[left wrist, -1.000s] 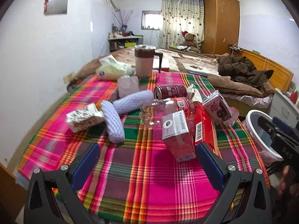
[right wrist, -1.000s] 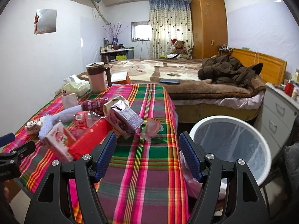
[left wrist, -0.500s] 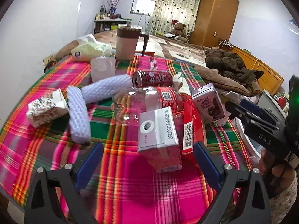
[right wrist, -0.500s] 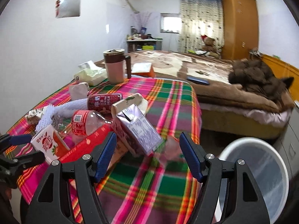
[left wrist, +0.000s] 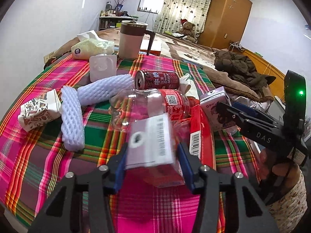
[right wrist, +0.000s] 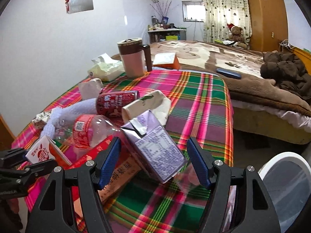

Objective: Collect trash
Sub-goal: 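Grasp the white milk carton with the left tool while the right tool grasps the purple juice carton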

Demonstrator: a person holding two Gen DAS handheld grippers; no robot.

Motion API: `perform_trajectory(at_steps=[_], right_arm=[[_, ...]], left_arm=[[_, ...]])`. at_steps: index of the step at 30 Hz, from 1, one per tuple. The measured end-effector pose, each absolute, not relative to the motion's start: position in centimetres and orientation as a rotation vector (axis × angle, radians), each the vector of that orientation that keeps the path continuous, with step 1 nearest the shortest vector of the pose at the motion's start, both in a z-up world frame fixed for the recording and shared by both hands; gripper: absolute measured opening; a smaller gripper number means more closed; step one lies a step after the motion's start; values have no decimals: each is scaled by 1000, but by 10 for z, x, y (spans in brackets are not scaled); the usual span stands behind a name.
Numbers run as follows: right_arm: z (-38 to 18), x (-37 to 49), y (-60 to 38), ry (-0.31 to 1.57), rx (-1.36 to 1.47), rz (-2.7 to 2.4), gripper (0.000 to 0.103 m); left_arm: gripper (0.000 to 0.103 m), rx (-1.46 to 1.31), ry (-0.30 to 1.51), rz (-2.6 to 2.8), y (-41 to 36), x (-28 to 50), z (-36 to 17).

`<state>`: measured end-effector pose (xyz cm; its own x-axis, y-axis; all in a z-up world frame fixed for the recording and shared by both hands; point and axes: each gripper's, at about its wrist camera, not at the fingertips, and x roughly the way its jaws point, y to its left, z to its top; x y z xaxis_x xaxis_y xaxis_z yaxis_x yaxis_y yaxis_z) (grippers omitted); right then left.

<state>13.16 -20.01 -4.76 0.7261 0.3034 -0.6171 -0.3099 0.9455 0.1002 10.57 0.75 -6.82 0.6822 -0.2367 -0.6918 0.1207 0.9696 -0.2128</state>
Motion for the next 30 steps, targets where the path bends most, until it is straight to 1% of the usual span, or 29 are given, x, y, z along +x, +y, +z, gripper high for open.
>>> perform_trajectory(at_steps=[1,3,6,9,11,21,22,23,24,30], right_arm=[[-48,134,-199,681,-18,339,69],[-48,132,-195,684,-37,338,57],[-49,132,-194,687,-40,345,50],[-49,131,-193,691,-37,349,44],[-48,128,-192,681,-41,341,42],[-39,114,-197,640,15,333,41],[-37,112,-198,636,29,333,37],[-36,110,-200,631,40,335,11],[-35,109,-200,631,46,329,9],[-46,111,-203,662,48,329,9]], left_arm=[[47,-155,792,-205,8,105,-67],[45,-159,781,-210,8,105,-66],[43,-167,766,-206,11,105,-63],[42,-173,759,-202,13,106,-62],[42,-179,755,-203,14,106,-61],[39,-174,709,-200,17,98,-49],[39,-173,708,-202,17,98,-49],[39,-171,708,-202,17,98,-48],[39,-165,709,-198,17,98,-48],[39,-150,738,-183,15,99,-58]])
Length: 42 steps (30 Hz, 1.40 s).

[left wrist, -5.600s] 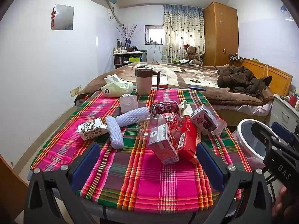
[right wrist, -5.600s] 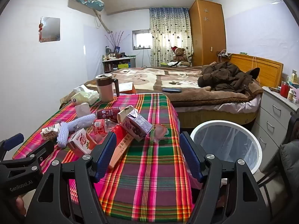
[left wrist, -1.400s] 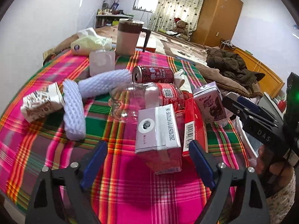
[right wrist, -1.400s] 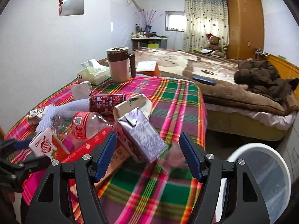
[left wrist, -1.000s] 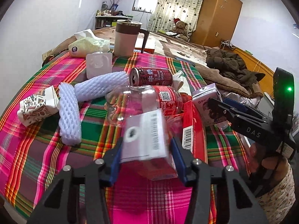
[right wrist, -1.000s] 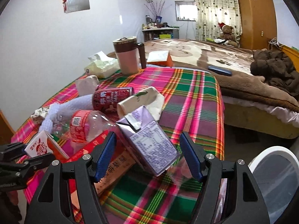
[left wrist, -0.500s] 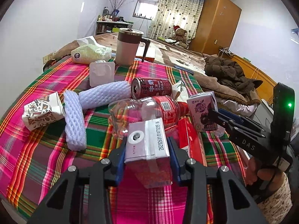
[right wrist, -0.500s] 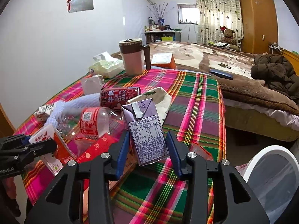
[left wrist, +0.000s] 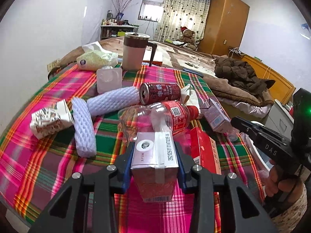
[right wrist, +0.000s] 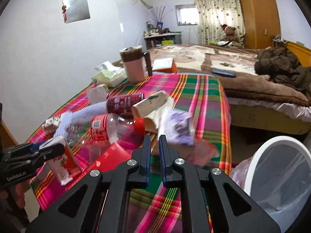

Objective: Collect trash
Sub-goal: 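Grasp the white milk carton with the left tool while the right tool grasps the purple juice carton, then carry both cartons over the white wastebasket with both tools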

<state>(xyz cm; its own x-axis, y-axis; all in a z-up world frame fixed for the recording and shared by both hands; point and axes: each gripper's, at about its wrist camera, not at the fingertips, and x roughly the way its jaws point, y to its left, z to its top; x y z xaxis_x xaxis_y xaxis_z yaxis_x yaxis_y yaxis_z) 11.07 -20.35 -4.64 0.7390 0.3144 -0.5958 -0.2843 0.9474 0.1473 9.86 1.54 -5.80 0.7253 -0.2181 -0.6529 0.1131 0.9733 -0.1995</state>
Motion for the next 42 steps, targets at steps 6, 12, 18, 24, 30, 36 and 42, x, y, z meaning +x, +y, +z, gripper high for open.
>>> perform_trajectory(at_steps=[6,12,18,24,30,36,42], right_arm=[[-44,127,-219,688,96,250,31],[-51,146,-210,719,84,267,72],[-57,157,-190,763,-3,253,72],[-60,158,-186,770,-68,191,48],[-48,151,-191,737,-32,217,18],[-53,154,-188,772,-9,282,22],[-59,163,-188,799,13,258,77]], left_arm=[[39,-145,768,-190,10,100,-68],[40,-146,787,-179,11,102,-74],[40,-130,776,-180,10,99,-74],[38,-132,763,-191,10,99,-70],[38,-130,731,-185,13,97,-58],[38,-120,724,-181,11,96,-54],[38,-129,732,-184,11,96,-57]])
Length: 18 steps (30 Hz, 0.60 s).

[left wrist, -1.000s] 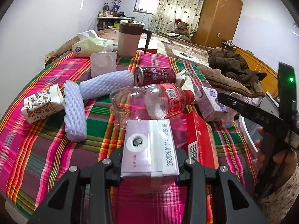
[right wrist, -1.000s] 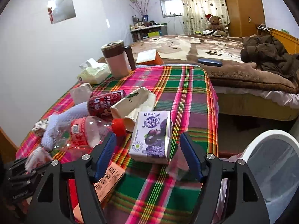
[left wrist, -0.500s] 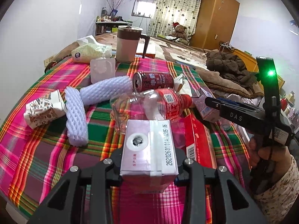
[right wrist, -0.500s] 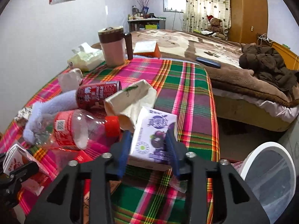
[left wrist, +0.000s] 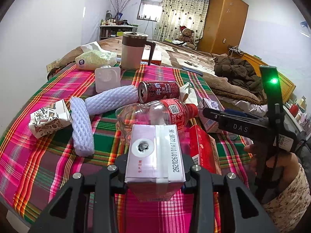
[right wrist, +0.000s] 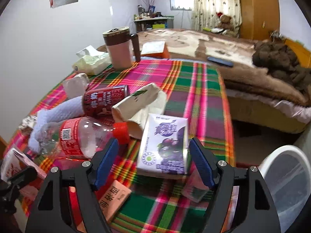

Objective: Collect trash
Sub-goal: 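Carry both cartons over the white wastebasket with both tools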

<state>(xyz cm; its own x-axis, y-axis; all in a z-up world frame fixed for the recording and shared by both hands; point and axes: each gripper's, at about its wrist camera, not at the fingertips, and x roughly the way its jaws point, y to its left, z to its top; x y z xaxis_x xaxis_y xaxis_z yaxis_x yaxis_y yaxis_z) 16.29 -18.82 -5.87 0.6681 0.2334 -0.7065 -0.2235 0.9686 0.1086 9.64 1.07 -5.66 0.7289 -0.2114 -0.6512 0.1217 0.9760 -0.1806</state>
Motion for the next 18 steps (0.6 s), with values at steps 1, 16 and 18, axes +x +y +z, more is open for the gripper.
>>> perform_trajectory(at_steps=[1,16,18], right_arm=[[-61,164,-188,800,2,243,77],[-66,172,-190,824,-14,166,54],[-64,171,-192,813,-3,169,49]], left_arm=[[38,-129,732,-184,11,97,-57],[38,-112,710,-187,7,97,-44],[38,-107,706,-188,6,96,-42]])
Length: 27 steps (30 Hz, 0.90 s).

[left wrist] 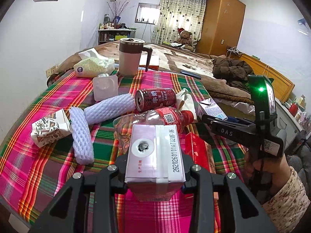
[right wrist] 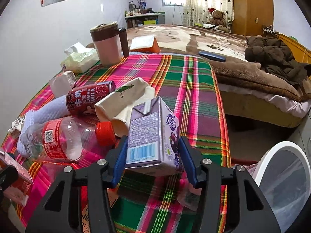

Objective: Collect trash
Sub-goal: 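Carry both cartons over the white wastebasket with both tools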

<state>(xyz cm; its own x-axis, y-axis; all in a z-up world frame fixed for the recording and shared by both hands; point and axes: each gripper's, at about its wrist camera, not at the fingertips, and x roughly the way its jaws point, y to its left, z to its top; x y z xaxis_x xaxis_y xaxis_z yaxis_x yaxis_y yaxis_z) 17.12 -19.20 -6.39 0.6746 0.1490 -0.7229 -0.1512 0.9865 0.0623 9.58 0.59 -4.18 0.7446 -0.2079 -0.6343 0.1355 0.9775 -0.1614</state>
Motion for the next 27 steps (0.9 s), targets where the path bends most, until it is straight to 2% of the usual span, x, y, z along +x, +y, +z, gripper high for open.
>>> perform_trajectory(at_steps=[3,11,20,27], right_arm=[[-57,167,-197,781,42,190,45],[-20,140,-217,676,121,226,45],[12,100,-269,603,168,170,45],[14,87,-309,610,176,69,45]], left_arm=[[38,-87,694,-196,1,94,-35],[38,-56,677,-252,-22,98,-12],[38,3,647,-387,-83,102,9],[38,24,653,-513,-135,107,12]])
